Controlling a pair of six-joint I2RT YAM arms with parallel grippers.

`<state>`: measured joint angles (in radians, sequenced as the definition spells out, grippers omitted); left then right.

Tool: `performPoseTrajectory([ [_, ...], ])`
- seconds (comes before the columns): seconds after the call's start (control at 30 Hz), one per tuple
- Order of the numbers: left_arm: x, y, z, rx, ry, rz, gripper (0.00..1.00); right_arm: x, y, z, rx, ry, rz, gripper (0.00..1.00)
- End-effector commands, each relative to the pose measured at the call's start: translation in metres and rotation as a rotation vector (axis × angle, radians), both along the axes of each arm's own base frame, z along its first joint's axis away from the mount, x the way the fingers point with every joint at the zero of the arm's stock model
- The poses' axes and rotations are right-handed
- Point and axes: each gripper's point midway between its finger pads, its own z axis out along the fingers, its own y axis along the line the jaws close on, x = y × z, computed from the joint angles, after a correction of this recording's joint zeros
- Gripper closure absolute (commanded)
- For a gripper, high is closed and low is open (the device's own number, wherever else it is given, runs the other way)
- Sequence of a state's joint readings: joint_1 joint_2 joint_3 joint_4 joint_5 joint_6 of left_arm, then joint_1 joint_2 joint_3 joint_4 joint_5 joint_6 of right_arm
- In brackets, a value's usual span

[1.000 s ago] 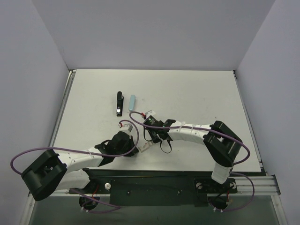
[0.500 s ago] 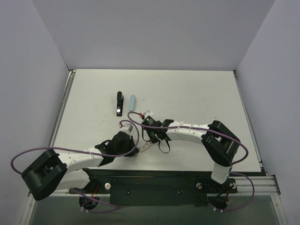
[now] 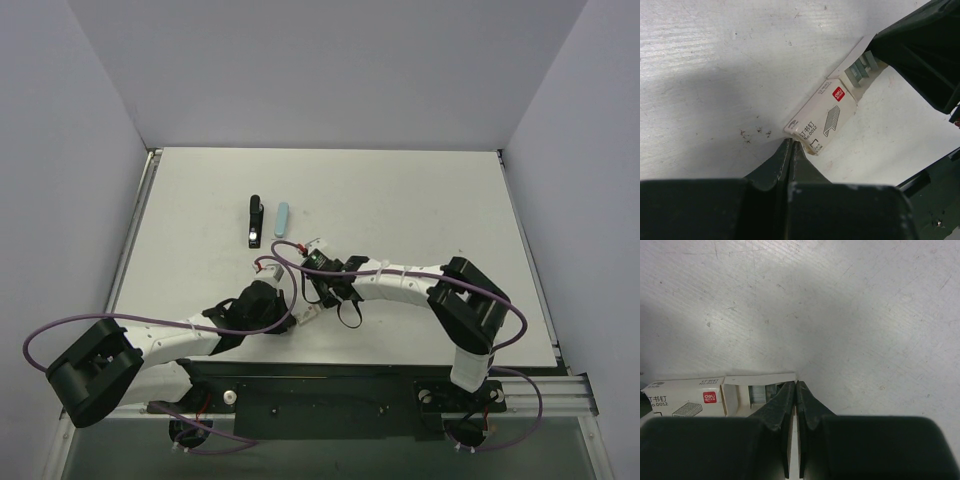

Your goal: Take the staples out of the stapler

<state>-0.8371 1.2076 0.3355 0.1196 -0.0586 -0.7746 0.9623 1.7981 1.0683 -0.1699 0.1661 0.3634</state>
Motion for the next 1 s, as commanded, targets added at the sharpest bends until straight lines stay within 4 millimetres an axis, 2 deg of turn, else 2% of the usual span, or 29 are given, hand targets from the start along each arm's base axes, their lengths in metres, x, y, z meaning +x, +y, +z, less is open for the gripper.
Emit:
performPoseTrajectory([
  [0.0,0.001,0.003,-0.002,0.036,0.001,0.002,1.0,-0.003,0.004,0.005,-0.023,-0.003,0.006,1.0],
  [0.77,-0.001,0.005,-0.006,0.045,0.005,0.001,1.0,-0.023,0.013,0.009,-0.065,0.003,0.03,1.0],
  [0.97,-0.001,0.005,-0.005,0.051,-0.002,0.002,1.0,-0.03,0.008,0.009,-0.094,-0.012,0.048,1.0],
])
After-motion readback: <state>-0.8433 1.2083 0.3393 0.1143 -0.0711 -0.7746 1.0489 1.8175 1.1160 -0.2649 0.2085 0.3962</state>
